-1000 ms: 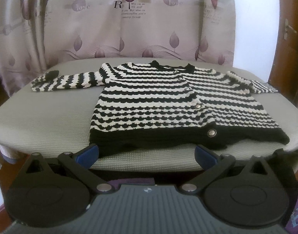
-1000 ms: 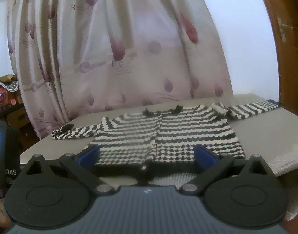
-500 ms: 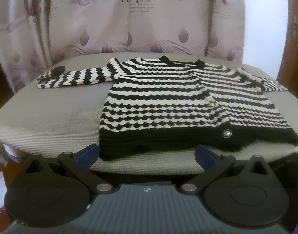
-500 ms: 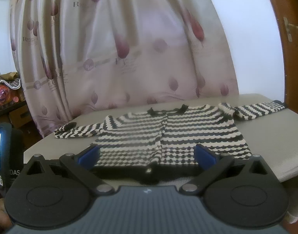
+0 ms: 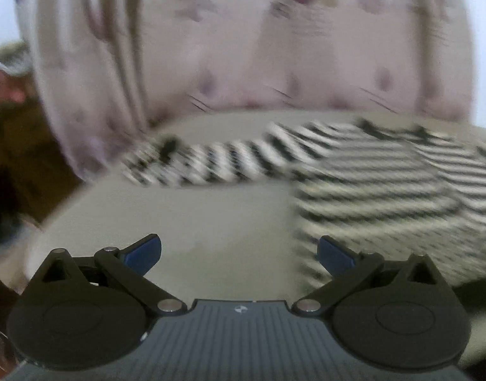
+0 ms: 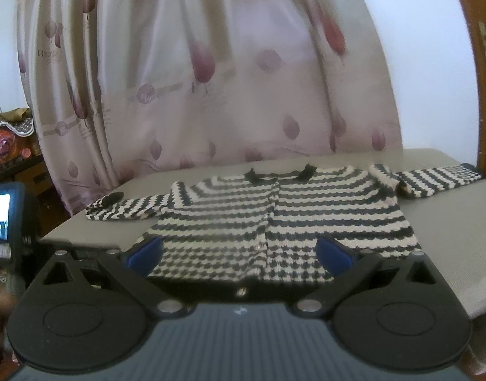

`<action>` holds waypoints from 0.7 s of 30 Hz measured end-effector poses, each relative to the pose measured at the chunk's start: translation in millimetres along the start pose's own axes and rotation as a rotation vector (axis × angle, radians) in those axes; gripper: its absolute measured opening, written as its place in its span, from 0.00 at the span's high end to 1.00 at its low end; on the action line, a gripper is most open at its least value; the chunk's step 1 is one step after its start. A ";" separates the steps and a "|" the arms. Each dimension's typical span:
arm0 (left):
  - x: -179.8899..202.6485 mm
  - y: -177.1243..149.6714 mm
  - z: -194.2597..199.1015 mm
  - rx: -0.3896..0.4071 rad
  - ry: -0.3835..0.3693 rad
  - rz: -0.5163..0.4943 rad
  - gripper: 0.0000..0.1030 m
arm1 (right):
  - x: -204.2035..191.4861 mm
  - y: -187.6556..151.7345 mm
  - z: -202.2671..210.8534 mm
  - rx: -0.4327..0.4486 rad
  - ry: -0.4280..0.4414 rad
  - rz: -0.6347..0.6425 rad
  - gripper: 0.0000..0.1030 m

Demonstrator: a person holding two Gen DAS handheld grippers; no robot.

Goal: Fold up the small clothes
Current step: 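Grasp the black sleeve cuff nearest the left tool with the left tool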

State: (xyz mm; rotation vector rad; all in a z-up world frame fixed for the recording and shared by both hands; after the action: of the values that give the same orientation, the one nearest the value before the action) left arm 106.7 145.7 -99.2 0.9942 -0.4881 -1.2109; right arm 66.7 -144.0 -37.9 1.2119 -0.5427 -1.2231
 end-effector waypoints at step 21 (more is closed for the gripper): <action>-111.6 79.5 -244.9 -0.019 0.282 -0.355 0.58 | 52.5 -9.5 -72.6 -0.155 -0.075 -0.138 0.00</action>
State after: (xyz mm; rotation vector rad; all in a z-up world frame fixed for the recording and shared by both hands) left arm 303.8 341.8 -137.7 1.2476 -0.0781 -1.3567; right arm 141.6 -161.3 -84.7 1.0903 -0.4160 -1.4060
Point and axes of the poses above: each gripper's, at about its wrist camera, not at the fingertips, and z roughly against the way its jaws point, x to its right, y to its top, the point moved 3 cm from there along -z, roughly the way its jaws point, and after that the axes turned 2 degrees about -x, right-handed, at the moved point
